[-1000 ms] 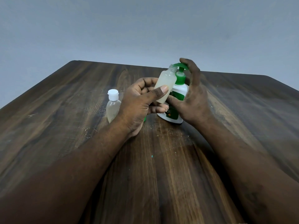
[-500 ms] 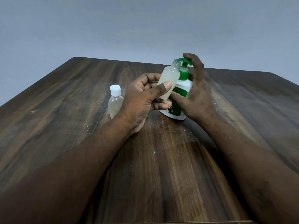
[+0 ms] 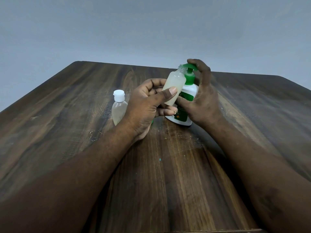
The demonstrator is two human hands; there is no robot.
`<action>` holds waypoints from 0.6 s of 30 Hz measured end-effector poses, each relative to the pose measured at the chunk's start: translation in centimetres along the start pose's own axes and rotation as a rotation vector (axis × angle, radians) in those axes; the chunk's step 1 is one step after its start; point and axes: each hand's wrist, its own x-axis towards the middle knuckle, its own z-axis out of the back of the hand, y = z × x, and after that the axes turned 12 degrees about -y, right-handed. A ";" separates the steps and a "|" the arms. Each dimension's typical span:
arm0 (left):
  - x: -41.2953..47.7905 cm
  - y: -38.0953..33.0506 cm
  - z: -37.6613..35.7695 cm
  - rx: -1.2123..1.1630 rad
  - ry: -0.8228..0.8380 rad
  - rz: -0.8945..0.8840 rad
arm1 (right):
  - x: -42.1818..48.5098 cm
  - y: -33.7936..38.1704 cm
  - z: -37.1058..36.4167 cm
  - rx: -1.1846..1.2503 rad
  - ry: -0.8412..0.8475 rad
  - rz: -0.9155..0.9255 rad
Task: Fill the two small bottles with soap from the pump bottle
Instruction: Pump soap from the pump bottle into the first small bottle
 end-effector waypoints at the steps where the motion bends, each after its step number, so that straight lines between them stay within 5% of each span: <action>1: 0.0 0.0 0.0 -0.005 -0.001 -0.004 | 0.0 0.0 0.0 -0.002 0.003 0.002; 18: 0.0 0.0 0.0 -0.019 -0.008 0.005 | 0.0 0.0 0.0 -0.003 -0.001 0.008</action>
